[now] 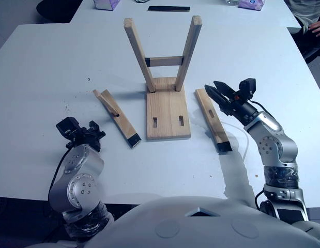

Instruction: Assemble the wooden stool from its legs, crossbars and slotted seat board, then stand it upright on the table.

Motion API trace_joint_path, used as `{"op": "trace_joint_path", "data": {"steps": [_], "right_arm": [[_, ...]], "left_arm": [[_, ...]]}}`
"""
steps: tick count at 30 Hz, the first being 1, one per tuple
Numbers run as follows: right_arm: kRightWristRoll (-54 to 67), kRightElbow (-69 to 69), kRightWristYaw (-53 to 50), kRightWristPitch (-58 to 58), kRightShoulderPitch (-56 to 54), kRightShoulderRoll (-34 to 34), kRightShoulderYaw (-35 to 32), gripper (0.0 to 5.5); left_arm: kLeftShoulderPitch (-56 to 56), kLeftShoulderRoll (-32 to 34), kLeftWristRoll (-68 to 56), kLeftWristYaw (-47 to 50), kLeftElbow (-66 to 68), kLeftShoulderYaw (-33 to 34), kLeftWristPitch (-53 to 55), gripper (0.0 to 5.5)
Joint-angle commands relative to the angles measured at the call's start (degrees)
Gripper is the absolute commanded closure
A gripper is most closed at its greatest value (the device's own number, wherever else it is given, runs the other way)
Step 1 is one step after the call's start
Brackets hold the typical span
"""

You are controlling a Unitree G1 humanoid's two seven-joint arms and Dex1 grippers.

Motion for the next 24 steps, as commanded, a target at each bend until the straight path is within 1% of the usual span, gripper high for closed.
{"op": "trace_joint_path", "data": {"steps": [1, 4, 8, 10, 11, 15, 16, 24], "right_arm": [[1.1, -3.9, -1.4, 1.3, 4.2, -1.1, -2.5, 2.88], [1.4, -5.6, -1.7, 1.9, 6.3, -1.3, -2.7, 2.88], [1.6, -5.8, -2.5, 2.2, 5.6, -1.0, -2.6, 2.88], [1.6, -5.9, -2.5, 2.2, 5.6, -1.0, -2.7, 2.88], [1.6, -5.9, -2.6, 2.1, 5.7, -1.1, -2.7, 2.88], [1.4, -5.8, -2.5, 1.8, 6.2, -1.0, -2.6, 2.88], [1.4, -5.8, -2.5, 1.8, 6.1, -1.1, -2.6, 2.88], [0.8, -2.6, -1.7, 1.2, 2.8, -1.3, -2.3, 2.88]], "left_arm": [[-3.1, -0.3, -3.0, -1.8, -1.7, 1.7, 6.3, 3.13], [-3.3, -1.2, -5.1, -2.9, -3.9, 2.7, 10.7, 3.13], [-5.1, -1.8, -6.4, -4.4, -6.1, 2.4, 15.0, 3.13], [-6.2, -1.7, -7.1, -5.6, -6.9, 2.6, 16.8, 2.86], [-6.9, -1.3, -7.1, -6.0, -7.0, 2.4, 17.7, 2.63], [-7.9, -1.4, -6.0, -7.5, -6.3, 0.1, 21.2, 1.91], [-8.2, -1.6, -5.5, -7.7, -6.0, -0.5, 21.8, 1.81], [-10.3, 0.3, 1.1, -8.1, -2.9, -5.9, 24.8, 1.76]]}}
